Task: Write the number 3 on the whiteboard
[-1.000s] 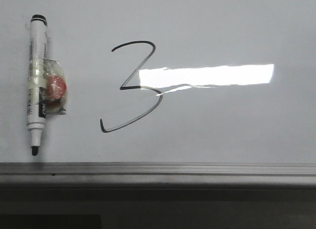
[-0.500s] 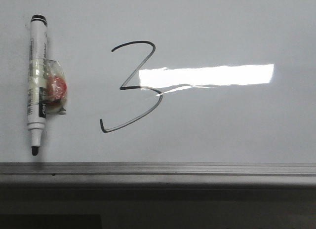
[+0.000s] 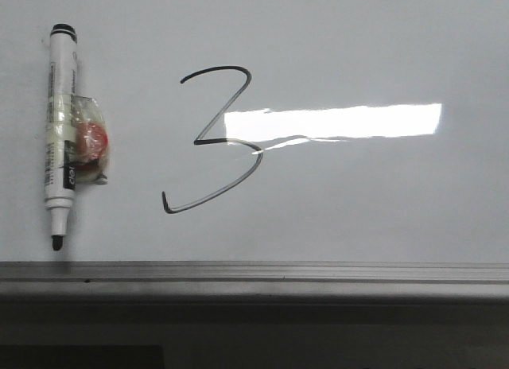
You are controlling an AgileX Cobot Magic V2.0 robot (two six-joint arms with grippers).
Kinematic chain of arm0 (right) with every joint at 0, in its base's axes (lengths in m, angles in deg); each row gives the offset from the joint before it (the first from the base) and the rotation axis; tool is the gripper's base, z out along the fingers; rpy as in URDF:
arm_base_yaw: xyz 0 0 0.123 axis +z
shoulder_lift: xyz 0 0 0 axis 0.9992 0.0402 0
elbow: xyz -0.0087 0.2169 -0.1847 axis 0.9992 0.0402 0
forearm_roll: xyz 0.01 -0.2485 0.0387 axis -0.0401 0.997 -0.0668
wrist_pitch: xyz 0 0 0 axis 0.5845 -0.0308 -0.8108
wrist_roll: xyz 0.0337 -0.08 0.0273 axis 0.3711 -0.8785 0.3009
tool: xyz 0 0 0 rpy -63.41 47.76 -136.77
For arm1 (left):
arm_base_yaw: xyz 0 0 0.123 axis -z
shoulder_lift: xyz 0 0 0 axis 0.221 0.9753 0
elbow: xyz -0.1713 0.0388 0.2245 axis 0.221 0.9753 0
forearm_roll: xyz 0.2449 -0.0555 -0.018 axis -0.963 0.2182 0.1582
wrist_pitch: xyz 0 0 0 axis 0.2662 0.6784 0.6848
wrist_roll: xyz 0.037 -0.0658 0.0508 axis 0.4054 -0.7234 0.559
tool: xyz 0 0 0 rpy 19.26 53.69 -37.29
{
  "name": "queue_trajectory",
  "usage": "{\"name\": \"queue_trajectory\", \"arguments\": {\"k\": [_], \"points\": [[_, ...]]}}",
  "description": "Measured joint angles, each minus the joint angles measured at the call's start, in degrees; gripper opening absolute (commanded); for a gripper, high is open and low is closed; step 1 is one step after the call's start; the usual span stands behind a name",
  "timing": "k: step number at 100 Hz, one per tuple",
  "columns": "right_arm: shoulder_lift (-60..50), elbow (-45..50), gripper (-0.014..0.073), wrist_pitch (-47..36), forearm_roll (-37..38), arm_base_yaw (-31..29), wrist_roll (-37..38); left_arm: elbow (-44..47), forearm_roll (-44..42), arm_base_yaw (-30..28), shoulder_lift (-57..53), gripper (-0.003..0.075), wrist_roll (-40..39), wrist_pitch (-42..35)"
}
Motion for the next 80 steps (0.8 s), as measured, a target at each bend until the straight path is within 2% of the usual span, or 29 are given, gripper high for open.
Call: {"name": "queue_trajectory", "arguments": {"k": [59, 70, 80], "points": [[0.00, 0.00, -0.0065, -0.83, -1.26, -0.11, 0.00, 0.00, 0.00, 0.00, 0.00, -0.0020, 0.00, 0.00], [0.00, 1.09, -0.0065, -3.74, -1.50, -2.50, 0.00, 0.00, 0.00, 0.00, 0.00, -0.0020, 0.00, 0.00], [0.13, 3.42, -0.0065, -9.91, -1.50, -6.95, 0.00, 0.00, 0.00, 0.00, 0.00, -0.0020, 0.00, 0.00]]}}
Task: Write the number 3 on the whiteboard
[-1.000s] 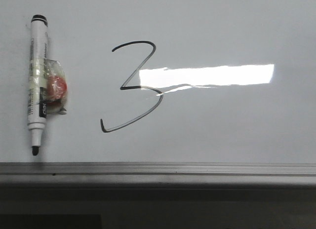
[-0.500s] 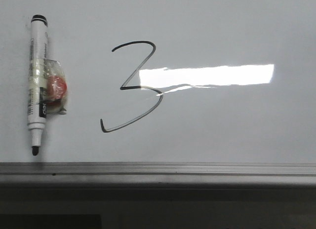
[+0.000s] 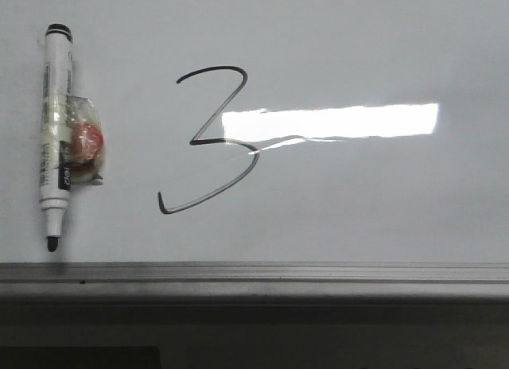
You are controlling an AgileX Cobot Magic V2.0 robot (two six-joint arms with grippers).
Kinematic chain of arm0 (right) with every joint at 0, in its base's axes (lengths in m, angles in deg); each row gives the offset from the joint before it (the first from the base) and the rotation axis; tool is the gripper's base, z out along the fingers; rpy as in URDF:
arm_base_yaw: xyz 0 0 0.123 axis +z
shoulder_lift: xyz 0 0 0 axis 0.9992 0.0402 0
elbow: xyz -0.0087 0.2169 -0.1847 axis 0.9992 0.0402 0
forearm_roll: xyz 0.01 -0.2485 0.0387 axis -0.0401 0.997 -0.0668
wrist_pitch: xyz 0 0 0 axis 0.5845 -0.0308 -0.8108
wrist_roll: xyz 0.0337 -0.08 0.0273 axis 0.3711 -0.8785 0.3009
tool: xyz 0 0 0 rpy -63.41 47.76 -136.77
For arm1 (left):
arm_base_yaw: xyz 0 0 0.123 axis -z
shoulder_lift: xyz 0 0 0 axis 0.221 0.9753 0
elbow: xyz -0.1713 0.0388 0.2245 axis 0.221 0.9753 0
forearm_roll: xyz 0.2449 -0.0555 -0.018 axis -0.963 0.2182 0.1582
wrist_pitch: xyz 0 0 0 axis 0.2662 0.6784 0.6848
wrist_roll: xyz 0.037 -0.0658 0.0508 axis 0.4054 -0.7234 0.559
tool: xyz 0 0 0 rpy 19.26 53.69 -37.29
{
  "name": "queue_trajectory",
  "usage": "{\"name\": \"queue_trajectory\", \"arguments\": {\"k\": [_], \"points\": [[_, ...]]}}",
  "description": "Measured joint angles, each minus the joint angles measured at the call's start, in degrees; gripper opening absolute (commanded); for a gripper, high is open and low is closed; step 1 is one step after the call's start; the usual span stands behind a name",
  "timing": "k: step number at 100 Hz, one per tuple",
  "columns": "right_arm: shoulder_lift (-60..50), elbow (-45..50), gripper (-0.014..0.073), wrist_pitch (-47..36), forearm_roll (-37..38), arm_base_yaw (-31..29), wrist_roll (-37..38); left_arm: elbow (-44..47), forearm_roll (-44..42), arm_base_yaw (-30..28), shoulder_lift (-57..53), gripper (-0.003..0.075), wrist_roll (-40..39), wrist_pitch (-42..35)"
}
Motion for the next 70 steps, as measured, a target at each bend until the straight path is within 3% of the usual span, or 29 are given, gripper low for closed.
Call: {"name": "queue_trajectory", "arguments": {"k": [17, 45, 57, 70], "points": [[1.77, 4.05, -0.0065, -8.59, 0.00, -12.90, 2.34, 0.00, 0.00, 0.00, 0.00, -0.0020, -0.10, 0.00], [2.42, 8.73, -0.0065, -7.04, 0.00, -37.27, 7.61, 0.00, 0.00, 0.00, 0.00, -0.0020, -0.10, 0.00], [2.42, 11.03, -0.0065, -5.12, 0.52, -42.79, 7.74, 0.00, 0.00, 0.00, 0.00, -0.0020, -0.10, 0.00], [2.42, 14.54, -0.0065, -4.41, 4.06, -44.64, 8.14, 0.00, 0.00, 0.00, 0.00, -0.0020, -0.10, 0.00]]}}
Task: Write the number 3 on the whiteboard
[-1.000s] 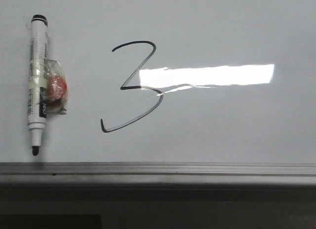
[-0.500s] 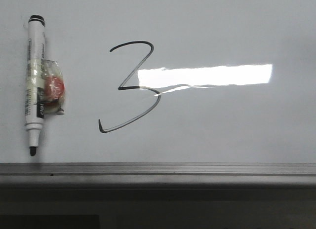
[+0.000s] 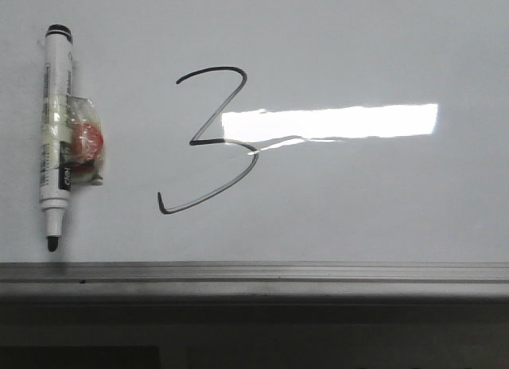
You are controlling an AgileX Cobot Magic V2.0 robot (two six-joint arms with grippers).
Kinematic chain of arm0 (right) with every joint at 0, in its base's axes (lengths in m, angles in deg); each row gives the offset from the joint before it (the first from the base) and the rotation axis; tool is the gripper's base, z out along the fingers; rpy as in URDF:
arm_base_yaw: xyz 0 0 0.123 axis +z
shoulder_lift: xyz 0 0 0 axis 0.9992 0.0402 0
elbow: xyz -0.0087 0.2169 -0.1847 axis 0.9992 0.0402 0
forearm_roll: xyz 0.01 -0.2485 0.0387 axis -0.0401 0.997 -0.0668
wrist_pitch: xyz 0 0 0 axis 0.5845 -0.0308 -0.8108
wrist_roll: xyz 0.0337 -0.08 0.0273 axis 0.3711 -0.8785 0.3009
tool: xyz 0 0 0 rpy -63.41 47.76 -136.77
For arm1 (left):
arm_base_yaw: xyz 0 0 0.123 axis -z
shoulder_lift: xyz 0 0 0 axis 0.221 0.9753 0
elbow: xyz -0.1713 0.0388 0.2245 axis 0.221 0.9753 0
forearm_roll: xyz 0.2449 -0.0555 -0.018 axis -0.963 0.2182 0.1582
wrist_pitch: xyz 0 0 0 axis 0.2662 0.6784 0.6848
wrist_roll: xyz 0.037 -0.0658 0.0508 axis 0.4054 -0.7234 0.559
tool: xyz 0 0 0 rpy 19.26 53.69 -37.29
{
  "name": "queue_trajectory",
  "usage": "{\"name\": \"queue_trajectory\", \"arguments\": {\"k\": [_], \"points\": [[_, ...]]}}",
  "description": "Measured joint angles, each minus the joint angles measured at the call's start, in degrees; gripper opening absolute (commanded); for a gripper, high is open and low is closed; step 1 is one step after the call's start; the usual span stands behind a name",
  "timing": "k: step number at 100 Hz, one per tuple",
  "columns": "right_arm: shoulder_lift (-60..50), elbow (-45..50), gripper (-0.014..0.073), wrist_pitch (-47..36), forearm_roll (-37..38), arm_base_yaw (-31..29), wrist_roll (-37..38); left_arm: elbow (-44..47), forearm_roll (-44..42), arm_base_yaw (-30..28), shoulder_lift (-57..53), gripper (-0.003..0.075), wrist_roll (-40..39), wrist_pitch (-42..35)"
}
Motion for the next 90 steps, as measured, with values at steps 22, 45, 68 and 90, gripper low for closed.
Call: {"name": "queue_trajectory", "arguments": {"k": [22, 45, 68, 90], "points": [[-2.20, 0.12, -0.0065, 7.48, 0.91, -1.50, 2.45, 0.00, 0.00, 0.00, 0.00, -0.0020, 0.00, 0.00], [-5.94, 0.12, -0.0065, 16.48, 1.04, -1.59, 2.45, 0.00, 0.00, 0.00, 0.00, -0.0020, 0.00, 0.00], [-5.94, 0.12, -0.0065, 16.65, 1.04, -1.59, 2.45, 0.00, 0.00, 0.00, 0.00, -0.0020, 0.00, 0.00], [-5.94, 0.12, -0.0065, 16.65, 1.04, -1.59, 2.45, 0.00, 0.00, 0.00, 0.00, -0.0020, 0.00, 0.00]]}}
